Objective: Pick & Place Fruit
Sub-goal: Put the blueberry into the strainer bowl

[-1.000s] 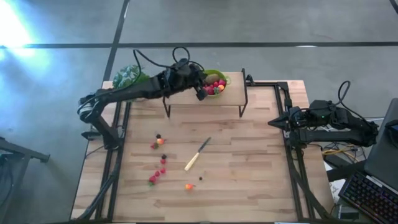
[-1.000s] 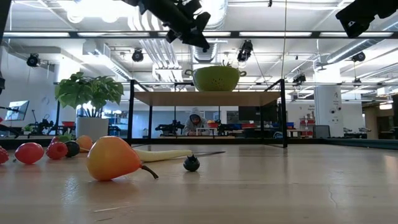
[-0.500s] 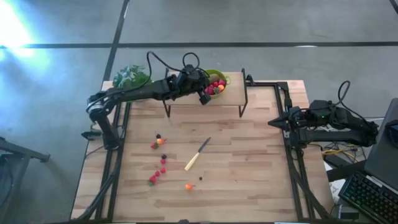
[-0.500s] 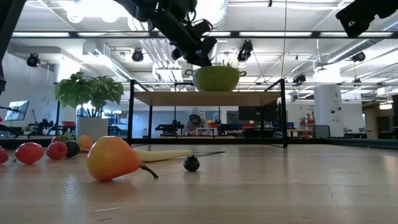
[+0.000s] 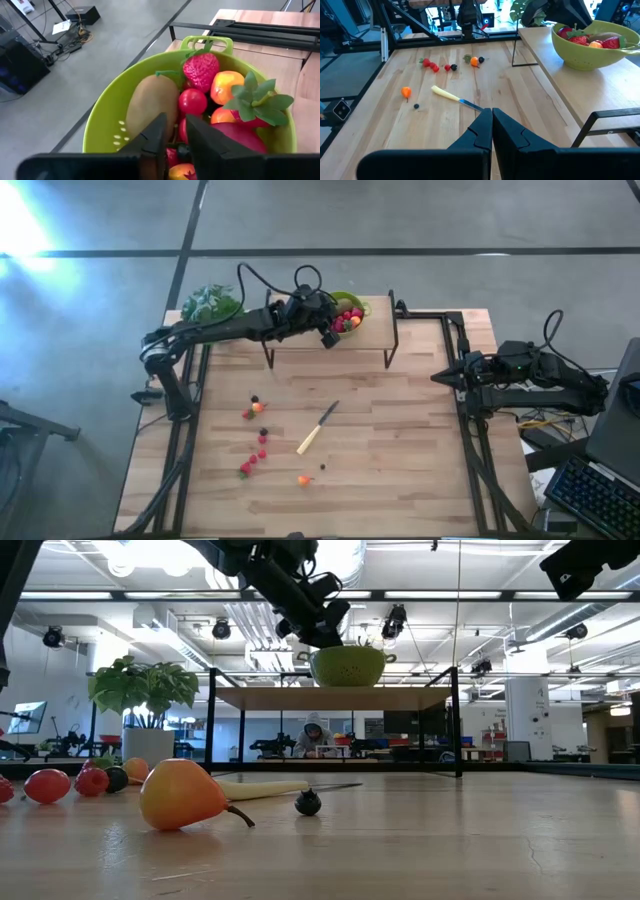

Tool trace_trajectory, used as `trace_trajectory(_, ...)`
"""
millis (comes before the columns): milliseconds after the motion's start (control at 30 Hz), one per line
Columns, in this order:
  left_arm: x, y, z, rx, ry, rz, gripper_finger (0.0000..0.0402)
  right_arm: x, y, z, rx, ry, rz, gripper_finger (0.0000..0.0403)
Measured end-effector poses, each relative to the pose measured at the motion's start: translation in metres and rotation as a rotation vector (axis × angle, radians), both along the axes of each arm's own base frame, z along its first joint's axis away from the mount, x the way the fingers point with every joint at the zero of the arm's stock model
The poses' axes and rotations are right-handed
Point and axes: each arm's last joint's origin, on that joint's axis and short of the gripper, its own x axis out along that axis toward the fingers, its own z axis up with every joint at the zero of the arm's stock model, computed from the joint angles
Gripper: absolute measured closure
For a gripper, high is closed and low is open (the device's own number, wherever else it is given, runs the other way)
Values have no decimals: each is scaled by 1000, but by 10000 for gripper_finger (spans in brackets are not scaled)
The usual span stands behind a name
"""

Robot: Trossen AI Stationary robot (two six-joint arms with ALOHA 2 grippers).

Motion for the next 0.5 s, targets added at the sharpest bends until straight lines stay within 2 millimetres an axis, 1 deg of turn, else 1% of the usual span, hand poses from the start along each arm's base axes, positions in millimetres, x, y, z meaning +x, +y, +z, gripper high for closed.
trace_trajectory(200,-3,-1,3,33,30,-20,285,0,0,0,0,0,0,394)
trace_trajectory(333,-10,-9,20,51,40,-42,274,0,0,0,0,0,0,394)
trace_trajectory(500,-15,-25,36,21,57,-124,275,0,0,0,0,0,0,394)
